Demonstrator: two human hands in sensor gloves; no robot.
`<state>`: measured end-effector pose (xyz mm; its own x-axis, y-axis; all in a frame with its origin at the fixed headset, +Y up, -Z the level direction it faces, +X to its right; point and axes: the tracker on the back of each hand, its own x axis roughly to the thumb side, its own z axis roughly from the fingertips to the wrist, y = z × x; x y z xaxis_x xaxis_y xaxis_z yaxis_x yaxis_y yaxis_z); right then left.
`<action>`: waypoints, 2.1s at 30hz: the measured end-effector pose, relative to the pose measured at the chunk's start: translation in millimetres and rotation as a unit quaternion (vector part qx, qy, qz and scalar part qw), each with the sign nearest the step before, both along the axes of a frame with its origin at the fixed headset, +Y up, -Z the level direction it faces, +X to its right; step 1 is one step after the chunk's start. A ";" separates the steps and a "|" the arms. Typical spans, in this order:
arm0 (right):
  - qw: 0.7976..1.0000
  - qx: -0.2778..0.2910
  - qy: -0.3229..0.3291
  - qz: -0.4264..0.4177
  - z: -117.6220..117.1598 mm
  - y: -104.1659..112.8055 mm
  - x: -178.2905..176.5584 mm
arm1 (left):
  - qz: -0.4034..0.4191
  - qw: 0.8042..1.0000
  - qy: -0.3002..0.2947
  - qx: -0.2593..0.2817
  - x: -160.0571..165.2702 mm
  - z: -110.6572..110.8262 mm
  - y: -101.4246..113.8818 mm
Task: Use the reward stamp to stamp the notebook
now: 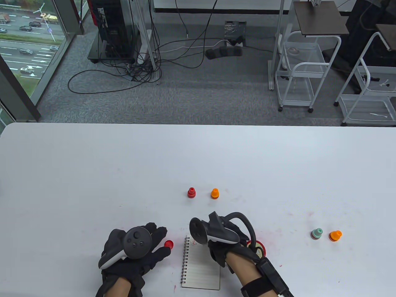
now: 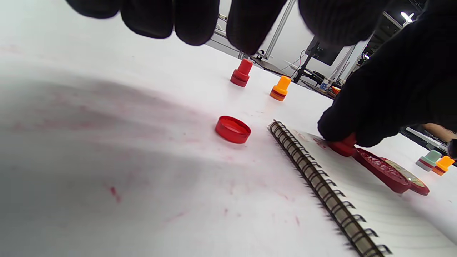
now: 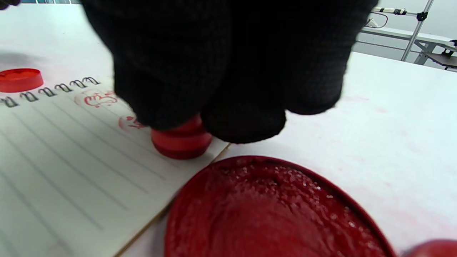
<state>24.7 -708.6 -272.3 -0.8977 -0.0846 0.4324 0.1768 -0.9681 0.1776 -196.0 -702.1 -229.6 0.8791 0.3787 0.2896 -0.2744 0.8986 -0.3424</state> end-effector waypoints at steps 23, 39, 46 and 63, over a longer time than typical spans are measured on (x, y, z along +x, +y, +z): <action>0.963 0.117 -0.067 -0.233 47.1 14.5 90.9 | 0.004 1.000 -0.005 -0.012 3.2 -1.8 -7.8; 0.913 0.151 -0.106 -0.363 69.1 18.0 127.7 | -0.090 0.996 -0.025 0.009 23.2 -9.6 -32.4; 0.917 0.153 -0.101 -0.355 69.6 17.5 125.7 | -0.129 0.991 -0.026 0.022 32.0 -12.3 -40.4; 0.925 0.145 -0.077 -0.342 73.1 14.8 114.4 | -0.078 0.994 0.007 0.070 34.2 -13.9 -32.3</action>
